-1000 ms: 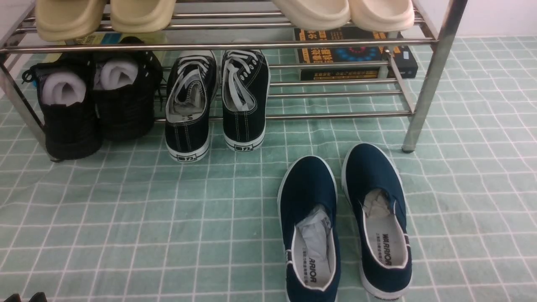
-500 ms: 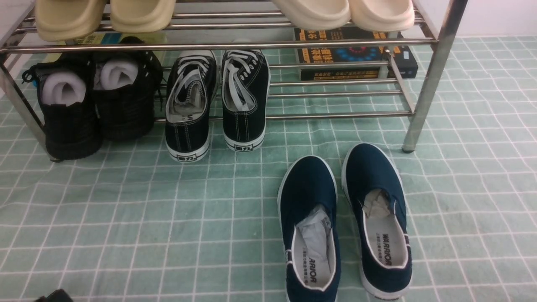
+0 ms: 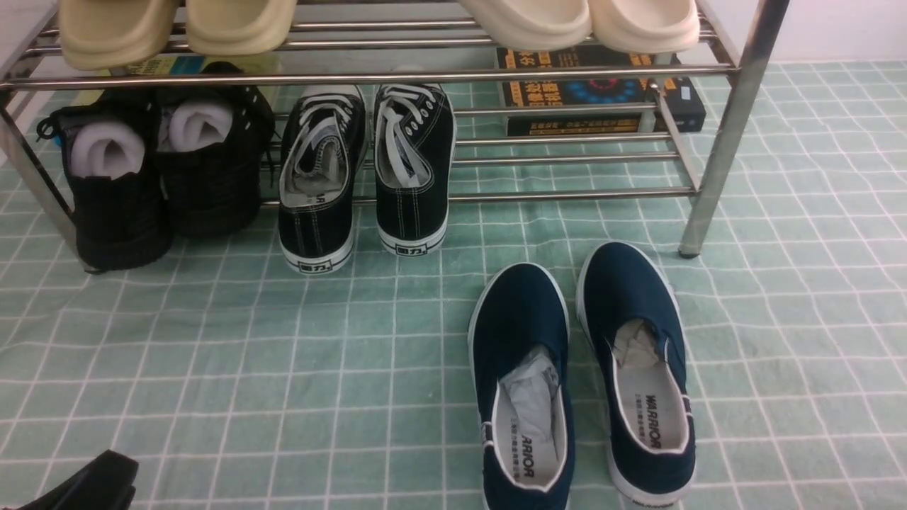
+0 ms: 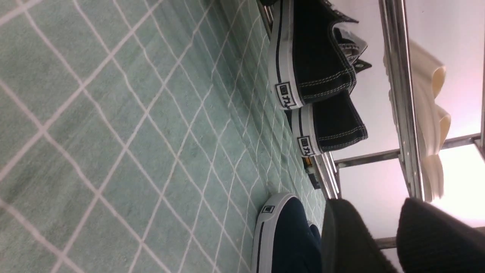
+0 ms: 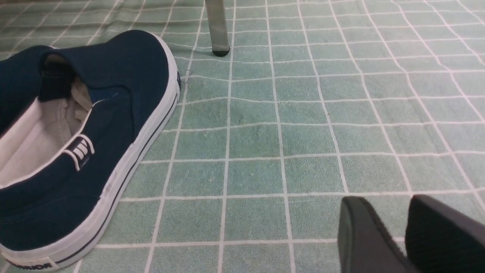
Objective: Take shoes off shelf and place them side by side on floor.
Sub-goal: 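Grasp a shoe standing on the lower shelf of the shoe rack with the left gripper, then set the held shoe down on the floor in front of the rack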
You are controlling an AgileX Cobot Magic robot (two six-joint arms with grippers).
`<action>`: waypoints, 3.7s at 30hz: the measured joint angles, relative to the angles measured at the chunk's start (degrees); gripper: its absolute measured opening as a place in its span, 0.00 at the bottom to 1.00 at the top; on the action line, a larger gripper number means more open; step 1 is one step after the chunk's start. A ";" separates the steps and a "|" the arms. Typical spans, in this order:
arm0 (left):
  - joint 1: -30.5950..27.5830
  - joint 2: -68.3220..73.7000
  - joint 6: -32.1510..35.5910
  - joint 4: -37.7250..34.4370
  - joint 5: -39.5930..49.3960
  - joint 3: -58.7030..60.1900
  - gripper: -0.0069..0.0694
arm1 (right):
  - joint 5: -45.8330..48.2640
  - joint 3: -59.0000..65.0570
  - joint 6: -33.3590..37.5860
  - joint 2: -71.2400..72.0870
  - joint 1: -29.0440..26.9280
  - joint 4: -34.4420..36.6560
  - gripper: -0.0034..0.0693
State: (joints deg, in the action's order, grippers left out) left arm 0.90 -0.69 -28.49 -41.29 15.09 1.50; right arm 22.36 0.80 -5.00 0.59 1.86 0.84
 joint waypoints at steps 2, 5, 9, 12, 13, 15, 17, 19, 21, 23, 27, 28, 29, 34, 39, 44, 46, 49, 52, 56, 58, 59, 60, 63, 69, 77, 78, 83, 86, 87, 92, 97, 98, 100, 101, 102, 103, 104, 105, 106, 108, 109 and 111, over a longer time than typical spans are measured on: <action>0.00 0.00 0.36 -0.02 -0.55 0.00 0.39 | 0.00 0.00 0.00 0.00 0.00 0.00 0.33; 0.00 0.00 3.53 0.77 0.79 -1.80 0.29 | 0.00 0.00 0.00 0.00 0.00 0.00 0.34; 0.00 1.39 8.23 4.88 3.91 -8.87 0.12 | 0.00 0.00 0.00 0.00 0.00 0.00 0.35; 0.00 9.56 9.42 11.11 9.34 -16.08 0.09 | 0.00 0.00 0.00 0.00 0.00 0.00 0.35; 0.00 12.52 9.48 12.80 11.81 -17.89 0.09 | 0.00 0.00 0.00 0.00 0.00 0.00 0.36; 0.00 20.70 9.68 16.58 16.69 -22.48 0.09 | 0.00 0.00 0.00 0.00 0.00 0.00 0.36; 0.00 29.49 9.72 20.48 21.82 -27.40 0.09 | 0.00 0.00 0.00 0.00 0.00 0.00 0.36; 0.00 36.53 10.11 23.43 25.03 -31.79 0.09 | 0.00 0.00 0.00 0.00 0.00 0.00 0.36; 0.00 44.85 11.01 26.83 27.71 -37.84 0.09 | 0.00 0.00 0.00 0.00 0.00 0.00 0.37; 0.00 52.35 12.21 28.31 28.89 -44.14 0.09 | 0.00 0.00 0.00 0.00 0.00 0.00 0.37; 0.00 64.62 14.41 28.70 30.82 -55.34 0.12 | 0.00 0.00 0.00 0.00 0.00 0.00 0.37; 0.00 67.05 14.66 28.70 31.20 -57.66 0.13 | 0.00 0.00 0.00 0.00 0.00 0.00 0.37; 0.00 67.05 14.66 28.70 31.27 -57.66 0.14 | 0.00 0.00 0.00 0.00 0.00 0.00 0.37; 2.41 77.06 14.85 29.71 31.99 -67.06 0.29 | 0.00 0.00 0.00 0.00 0.00 0.00 0.37; 7.73 85.29 14.73 31.54 30.29 -74.69 0.47 | 0.00 0.00 0.00 0.00 0.00 0.00 0.37; 9.13 95.20 14.19 32.40 28.83 -82.20 0.57 | 0.00 0.00 0.00 0.00 0.00 0.00 0.37; 9.13 98.13 14.13 32.61 28.25 -84.41 0.57 | 0.00 0.00 0.00 0.00 0.00 0.00 0.37; 9.13 100.91 14.13 32.66 27.67 -86.11 0.57 | 0.00 0.00 0.00 0.00 0.00 0.00 0.37; 9.13 103.95 14.09 32.66 26.92 -87.36 0.55 | 0.00 0.00 0.00 0.00 0.00 0.00 0.37; 9.13 106.85 13.82 32.58 24.75 -87.51 0.50 | 0.00 0.00 0.00 0.00 0.00 0.00 0.37; 9.13 107.28 13.67 32.54 24.46 -87.51 0.47 | 0.00 0.00 0.00 0.00 0.00 0.00 0.37; 9.13 107.80 13.55 32.38 24.24 -87.51 0.43 | 0.00 0.00 0.00 0.00 0.00 0.00 0.37; 9.13 107.99 13.55 32.22 24.24 -87.51 0.38 | 0.00 0.00 0.00 0.00 0.00 0.00 0.37; 9.13 107.97 13.55 31.69 24.40 -87.51 0.20 | 0.00 0.00 0.00 0.00 0.00 0.00 0.37; 9.13 101.20 13.55 31.54 31.75 -87.51 0.10 | 0.00 0.00 0.00 0.00 0.00 0.00 0.37; 9.13 87.88 13.55 32.92 46.42 -87.32 0.10 | 0.00 0.00 0.00 0.00 0.00 0.00 0.37; 9.13 85.75 13.55 33.33 46.82 -86.54 0.10 | 0.00 0.00 0.00 0.00 0.00 0.00 0.37; 9.17 75.73 12.26 34.44 46.42 -77.60 0.10 | 0.00 0.00 0.00 0.00 0.00 0.00 0.37; 9.17 69.68 10.81 34.18 43.47 -69.62 0.10 | 0.00 0.00 0.00 0.00 0.00 0.00 0.37; 9.17 67.95 10.38 34.01 42.21 -66.47 0.10 | 0.00 0.00 0.00 0.00 0.00 0.00 0.37; 9.17 64.68 9.22 33.67 34.54 -51.22 0.10 | 0.00 0.00 0.00 0.00 0.00 0.00 0.37; 9.17 65.55 9.01 33.12 25.68 -43.61 0.10 | 0.00 0.00 0.00 0.00 0.00 0.00 0.37; 9.17 66.08 9.01 32.66 22.70 -41.90 0.10 | 0.00 0.00 0.00 0.00 0.00 0.00 0.37; 9.17 67.03 9.01 31.92 18.04 -40.31 0.10 | 0.00 0.00 0.00 0.00 0.00 0.00 0.37; 9.17 67.49 9.01 31.44 16.17 -39.92 0.10 | 0.00 0.00 0.00 0.00 0.00 0.00 0.37; 9.17 67.61 9.01 31.44 16.17 -39.84 0.10 | 0.00 0.00 0.00 0.00 0.00 0.00 0.37; 9.17 68.83 9.01 30.59 13.56 -39.42 0.10 | 0.00 0.00 0.00 0.00 0.00 0.00 0.37; 9.17 69.57 9.01 30.14 12.51 -39.33 0.10 | 0.00 0.00 0.00 0.00 0.00 0.00 0.37; 9.17 69.91 9.01 29.92 12.18 -39.33 0.10 | 0.00 0.00 0.00 0.00 0.00 0.00 0.37; 9.17 71.10 9.01 29.24 11.20 -39.28 0.10 | 0.00 0.00 0.00 0.00 0.00 0.00 0.37; 9.17 72.94 9.01 28.50 10.16 -39.29 0.10 | 0.00 0.00 0.00 0.00 0.00 0.00 0.37; 9.17 73.11 9.01 28.50 9.95 -39.29 0.10 | 0.00 0.00 0.00 0.00 0.00 0.00 0.37; 9.17 75.02 9.01 28.32 9.30 -39.23 0.11 | 0.00 0.00 0.00 0.00 0.00 0.00 0.37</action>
State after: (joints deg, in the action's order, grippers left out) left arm 10.08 74.33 -19.48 -12.96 24.39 -37.73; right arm 22.36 0.80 -5.00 0.59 1.86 0.84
